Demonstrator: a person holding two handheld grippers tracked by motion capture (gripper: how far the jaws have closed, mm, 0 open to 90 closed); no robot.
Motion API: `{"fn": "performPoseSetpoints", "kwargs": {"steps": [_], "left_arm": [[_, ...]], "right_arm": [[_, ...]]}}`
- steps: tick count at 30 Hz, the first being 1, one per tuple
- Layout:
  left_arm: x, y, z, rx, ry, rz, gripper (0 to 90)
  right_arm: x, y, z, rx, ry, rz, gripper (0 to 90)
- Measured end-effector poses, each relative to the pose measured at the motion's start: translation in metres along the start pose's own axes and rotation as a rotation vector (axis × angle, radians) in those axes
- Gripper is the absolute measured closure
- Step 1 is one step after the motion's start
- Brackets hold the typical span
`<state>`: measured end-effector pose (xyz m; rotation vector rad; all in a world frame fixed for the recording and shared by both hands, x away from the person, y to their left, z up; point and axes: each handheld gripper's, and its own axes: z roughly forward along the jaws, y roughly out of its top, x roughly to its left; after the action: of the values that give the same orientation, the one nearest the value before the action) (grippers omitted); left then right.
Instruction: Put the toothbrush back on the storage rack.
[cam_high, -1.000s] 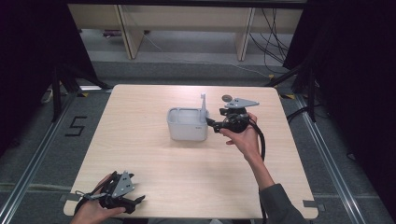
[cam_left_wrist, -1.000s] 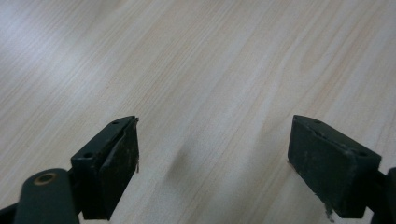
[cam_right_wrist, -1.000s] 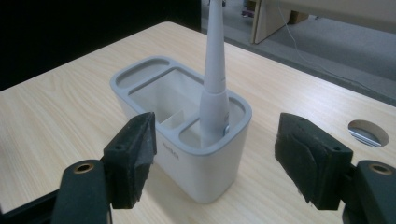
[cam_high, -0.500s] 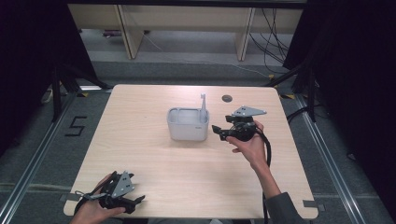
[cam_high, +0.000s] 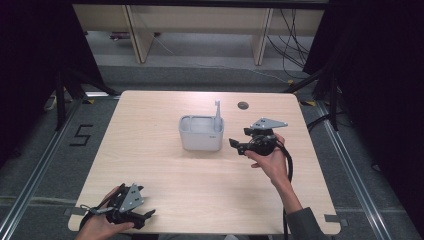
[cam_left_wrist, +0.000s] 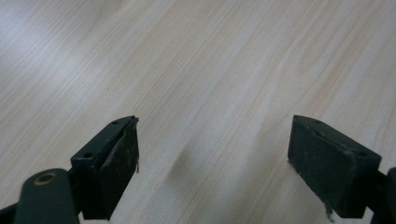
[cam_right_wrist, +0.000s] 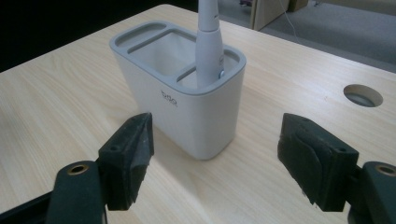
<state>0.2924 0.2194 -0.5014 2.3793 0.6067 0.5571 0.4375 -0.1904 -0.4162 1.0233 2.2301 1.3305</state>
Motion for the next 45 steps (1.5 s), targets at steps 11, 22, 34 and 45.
{"fn": "performPoseSetpoints", "kwargs": {"steps": [11, 22, 34, 45], "left_arm": [[-0.001, 0.0, 0.0, -0.008, -0.004, -0.01, 16.1], [-0.001, 0.0, 0.0, -0.009, -0.004, -0.01, 16.1], [0.0, 0.0, 0.0, 0.0, 0.0, -0.001, 16.2], [0.0, 0.0, 0.0, -0.003, 0.001, -0.006, 16.2]], "right_arm": [[0.005, -0.008, -0.002, 0.024, 0.004, -0.004, 27.1], [0.013, -0.023, -0.002, 0.072, 0.025, -0.013, 26.6], [0.017, -0.041, -0.006, 0.106, 0.029, -0.011, 26.1], [0.024, -0.058, -0.015, 0.118, 0.037, -0.008, 25.0]]}}
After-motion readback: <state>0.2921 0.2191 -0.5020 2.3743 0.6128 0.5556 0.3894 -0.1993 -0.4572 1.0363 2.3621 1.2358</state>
